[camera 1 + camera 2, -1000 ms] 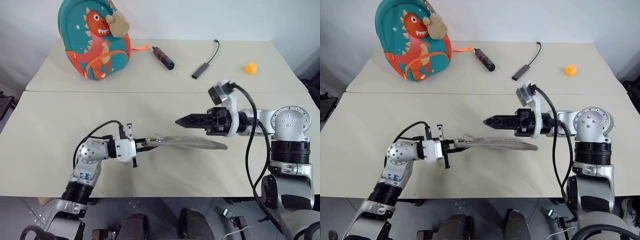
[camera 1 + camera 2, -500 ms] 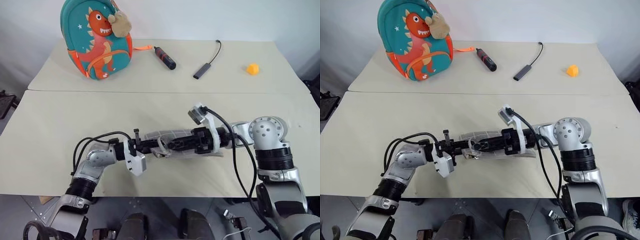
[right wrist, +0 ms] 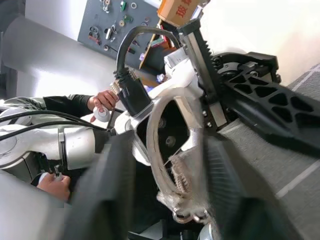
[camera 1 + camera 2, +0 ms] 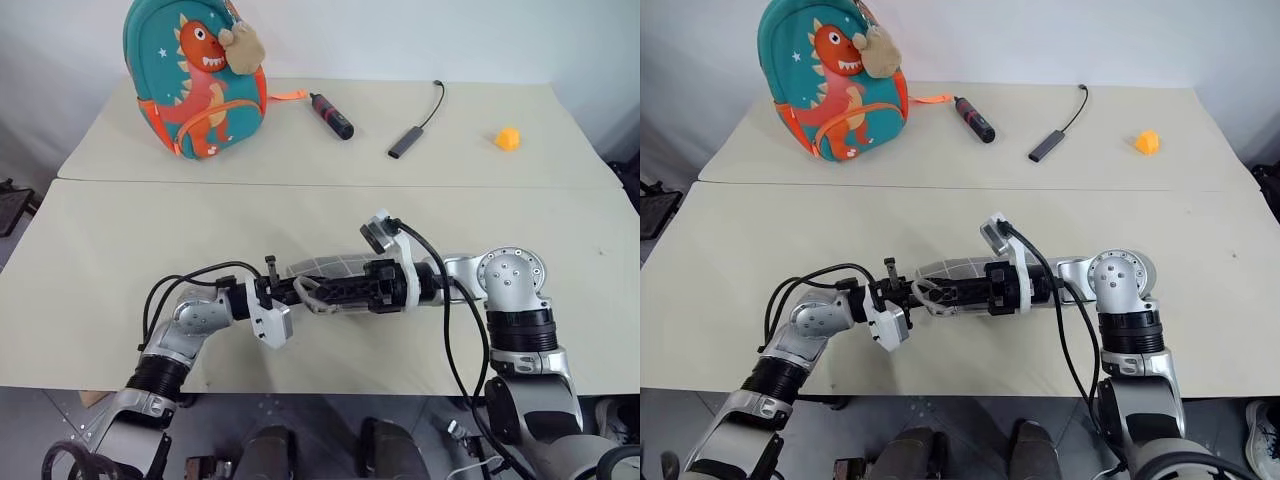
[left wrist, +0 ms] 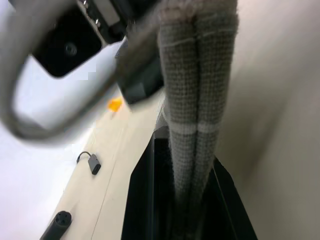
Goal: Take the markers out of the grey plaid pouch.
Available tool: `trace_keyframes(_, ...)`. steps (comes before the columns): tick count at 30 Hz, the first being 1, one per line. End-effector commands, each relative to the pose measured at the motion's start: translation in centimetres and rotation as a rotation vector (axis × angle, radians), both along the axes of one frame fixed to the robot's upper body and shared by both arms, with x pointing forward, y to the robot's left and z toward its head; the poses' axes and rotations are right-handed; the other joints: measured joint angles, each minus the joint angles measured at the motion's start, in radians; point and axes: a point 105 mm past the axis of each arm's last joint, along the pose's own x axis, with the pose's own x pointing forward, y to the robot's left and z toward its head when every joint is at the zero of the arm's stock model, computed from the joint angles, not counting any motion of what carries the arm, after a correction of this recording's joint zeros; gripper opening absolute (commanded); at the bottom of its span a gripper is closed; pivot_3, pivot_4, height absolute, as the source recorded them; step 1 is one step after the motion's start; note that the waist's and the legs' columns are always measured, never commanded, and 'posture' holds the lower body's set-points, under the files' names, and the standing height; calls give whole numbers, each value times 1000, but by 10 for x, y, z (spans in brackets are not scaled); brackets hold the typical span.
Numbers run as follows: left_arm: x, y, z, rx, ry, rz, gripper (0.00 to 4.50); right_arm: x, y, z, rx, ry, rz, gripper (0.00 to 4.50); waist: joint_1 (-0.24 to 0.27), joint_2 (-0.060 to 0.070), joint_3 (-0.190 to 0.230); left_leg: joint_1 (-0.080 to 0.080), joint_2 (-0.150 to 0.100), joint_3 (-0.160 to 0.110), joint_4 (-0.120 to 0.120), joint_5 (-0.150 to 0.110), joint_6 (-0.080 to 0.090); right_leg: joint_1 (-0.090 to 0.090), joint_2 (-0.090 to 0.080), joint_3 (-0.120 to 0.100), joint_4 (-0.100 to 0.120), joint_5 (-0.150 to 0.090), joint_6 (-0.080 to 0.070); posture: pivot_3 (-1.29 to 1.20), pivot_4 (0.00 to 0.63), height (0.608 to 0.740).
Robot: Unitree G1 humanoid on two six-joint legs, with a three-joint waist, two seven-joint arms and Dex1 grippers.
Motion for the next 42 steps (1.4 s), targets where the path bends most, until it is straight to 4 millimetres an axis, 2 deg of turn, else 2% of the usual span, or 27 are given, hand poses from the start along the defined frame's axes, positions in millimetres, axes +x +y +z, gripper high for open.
trace_keyframes(1,4,1,16,-62,-30,10,0,-3,-1,7,26,-71,-1,635,0,0,0,0,0,0,0,0,0,0,0,0,0,0,0,0,150,740)
trace_keyframes(3,5,2,18,-77,-28,18,0,-2,-2,8,27,-87,-12,46,0,0,0,0,0,0,0,0,0,0,0,0,0,0,0,0,150,740)
trace_keyframes(11,7,5,23,-129,29,27,0,12,-9,21,119,-136,-87,46,0,0,0,0,0,0,0,0,0,0,0,0,0,0,0,0,150,740)
trace_keyframes(15,8,11,26,-242,209,17,0,17,-22,35,226,-126,-121,46,-1,0,0,0,0,0,0,0,0,0,0,0,0,0,0,0,150,740)
trace_keyframes(20,-1,13,15,-287,502,-54,0,23,-39,54,362,-107,-158,46,-2,0,0,0,0,0,0,0,0,0,0,0,0,0,0,0,150,740)
trace_keyframes(29,-13,7,7,-317,750,-114,0,28,-52,73,477,-115,-218,46,-1,0,0,0,0,0,0,0,0,0,0,0,0,0,0,0,150,740)
trace_keyframes(35,-12,11,8,-349,831,-109,0,27,-61,82,516,-118,-234,46,-1,0,0,0,0,0,0,0,0,0,0,1,0,0,0,0,150,740)
trace_keyframes(42,-9,17,11,-370,848,-96,0,27,-68,86,524,-125,-252,46,0,0,0,0,0,1,0,0,0,0,0,1,0,0,0,0,150,740)
